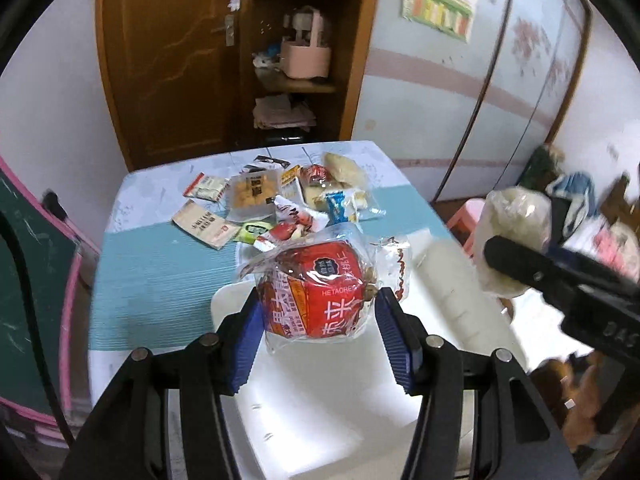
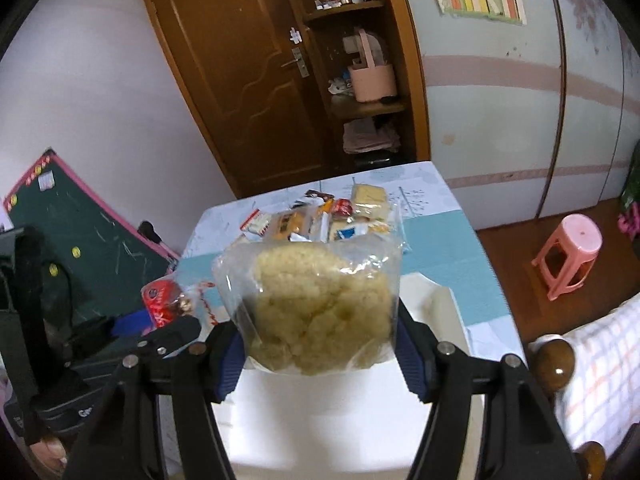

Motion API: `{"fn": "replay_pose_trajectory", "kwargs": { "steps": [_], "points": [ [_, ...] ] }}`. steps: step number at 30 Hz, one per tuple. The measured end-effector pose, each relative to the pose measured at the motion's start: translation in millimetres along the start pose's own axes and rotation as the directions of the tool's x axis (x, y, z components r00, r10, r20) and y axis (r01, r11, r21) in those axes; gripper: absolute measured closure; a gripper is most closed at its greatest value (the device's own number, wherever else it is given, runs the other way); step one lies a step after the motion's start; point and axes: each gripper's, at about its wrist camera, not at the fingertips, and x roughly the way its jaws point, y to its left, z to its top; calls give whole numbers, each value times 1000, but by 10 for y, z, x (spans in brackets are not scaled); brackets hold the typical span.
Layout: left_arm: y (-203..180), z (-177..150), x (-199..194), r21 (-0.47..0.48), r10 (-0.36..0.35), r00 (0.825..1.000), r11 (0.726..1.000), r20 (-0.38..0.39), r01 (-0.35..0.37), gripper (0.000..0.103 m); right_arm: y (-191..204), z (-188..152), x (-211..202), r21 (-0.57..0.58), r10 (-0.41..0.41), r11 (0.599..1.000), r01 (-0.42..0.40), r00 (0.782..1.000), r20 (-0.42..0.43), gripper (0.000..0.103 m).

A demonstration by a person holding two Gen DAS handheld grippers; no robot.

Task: Organize snacks
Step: 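Carry both packs to the white tray and open both tools to release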

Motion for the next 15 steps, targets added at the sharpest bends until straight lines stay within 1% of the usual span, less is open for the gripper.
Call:
{"fn": "replay_pose_trajectory", "kwargs": {
  "steps": [1,3,8,15],
  "points": [
    [-32,-55,6,22,24,1000,999,3,-24,49,3,-45,-24,-3,-4,1000,4,1000,1,38],
    [-84,-149,-5,37,46,999,998,-8,-46,49,9,-130,-43,-12,-13,1000,13,1000,-1,38],
    [-75,-226,67,25,56,996,998,-67,-54,49,54,-320,-66,-41,-58,998,57,998,-18,38],
    [-182,-323,173,54,67,989,997,-130,-60,48,85,-485,-10,-60,-54,997,51,997,-48,37]
  ]
}}
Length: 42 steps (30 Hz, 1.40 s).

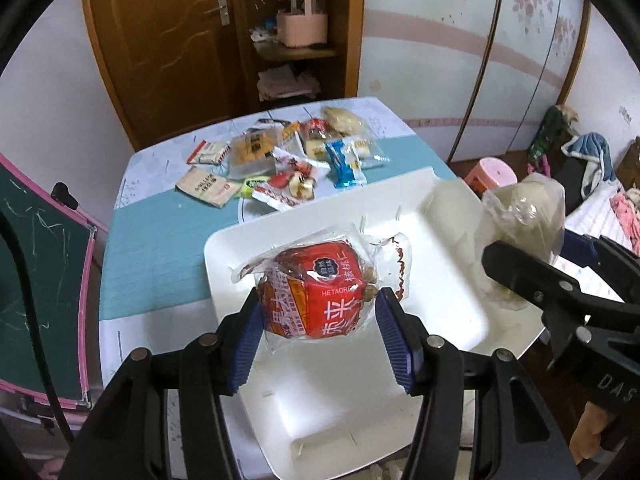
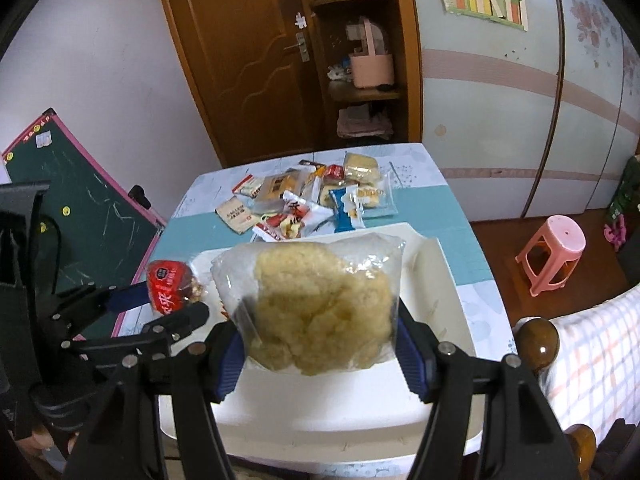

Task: Organize snacks
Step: 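Carry both packs to the white tray and open both tools to release, then move both tools back over the snack pile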

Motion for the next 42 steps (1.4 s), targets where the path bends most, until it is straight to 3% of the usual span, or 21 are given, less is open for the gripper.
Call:
{"fn": "replay_pose_trajectory", "kwargs": {
  "steps": [4,6,8,9,16,23,42],
  "points": [
    [-30,-7,43,0,15,1000,1000,-25,-15,43,-7,-36,50,2,-4,1000,4,1000,-23,36],
    [-41,-4,56,2,29,999,1000,-30,-29,33,-29,-53,70,12,-2,1000,3,999,-32,35],
    [-60,-4,62,10,19,999,1000,-33,-18,10,-79,-61,91,36,4,999,-3,999,-41,35],
    [-75,-1,59,14,14,999,1000,-32,-13,7,-98,-64,103,43,5,999,-3,999,-47,34],
    [-167,-1,74,49,13,999,999,-39,-11,6,-141,-110,181,69,-17,997,23,996,-88,29],
    [-154,4,101,40,24,998,999,-51,-22,4,-54,-94,96,20,-41,999,42,998,-40,19],
    [-146,7,159,40,45,996,998,-71,-42,3,-56,-105,120,22,-39,999,40,998,-58,18]
  ]
}}
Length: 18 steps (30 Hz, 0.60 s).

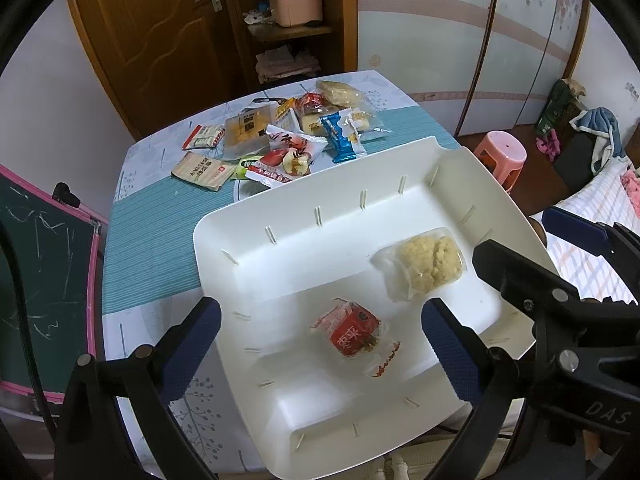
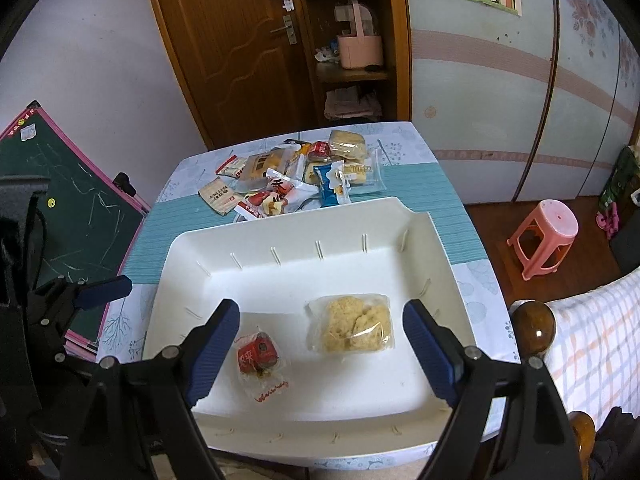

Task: Organize snacks
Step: 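Move both tools back over the snack pile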

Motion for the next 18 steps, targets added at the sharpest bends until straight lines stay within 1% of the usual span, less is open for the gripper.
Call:
{"fn": "replay_pose_trajectory", "kwargs": {
  "steps": [10,18],
  "points": [
    [70,-14,62,-26,-2,1000,1000,-19,2,3,27,10,78,1,7,1000,-7,1000,-20,18],
    [167,-33,172,-55,-27,999,998,-47,25,3,74,21,166,-5,4,1000,-4,999,-46,18]
  ]
}}
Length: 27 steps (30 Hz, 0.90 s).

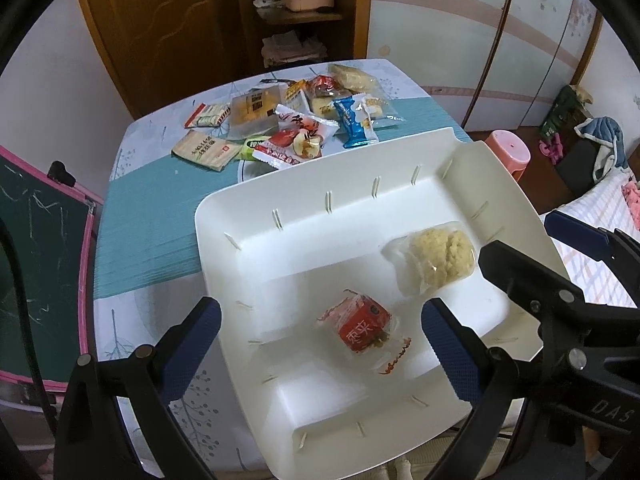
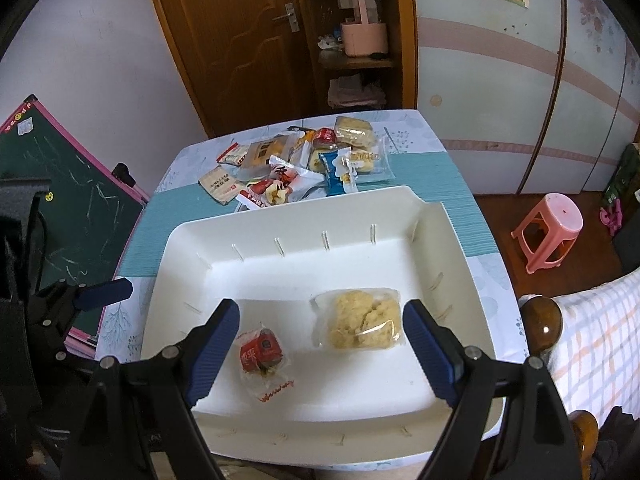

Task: Organize snacks
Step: 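Move both tools back over the snack pile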

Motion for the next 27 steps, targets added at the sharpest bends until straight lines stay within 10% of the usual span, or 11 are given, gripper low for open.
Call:
{"fn": "replay_pose_trajectory", "kwargs": {
  "steps": [16,27],
  "points": [
    [416,121,1,-64,-113,992,991,57,117,8,169,268,223,-35,-13,999,11,999,-44,18],
    [1247,829,-418,-126,81,973,991,218,-54,8,305,1040,299,-71,3,997,-5,1000,-30,19]
  ]
}}
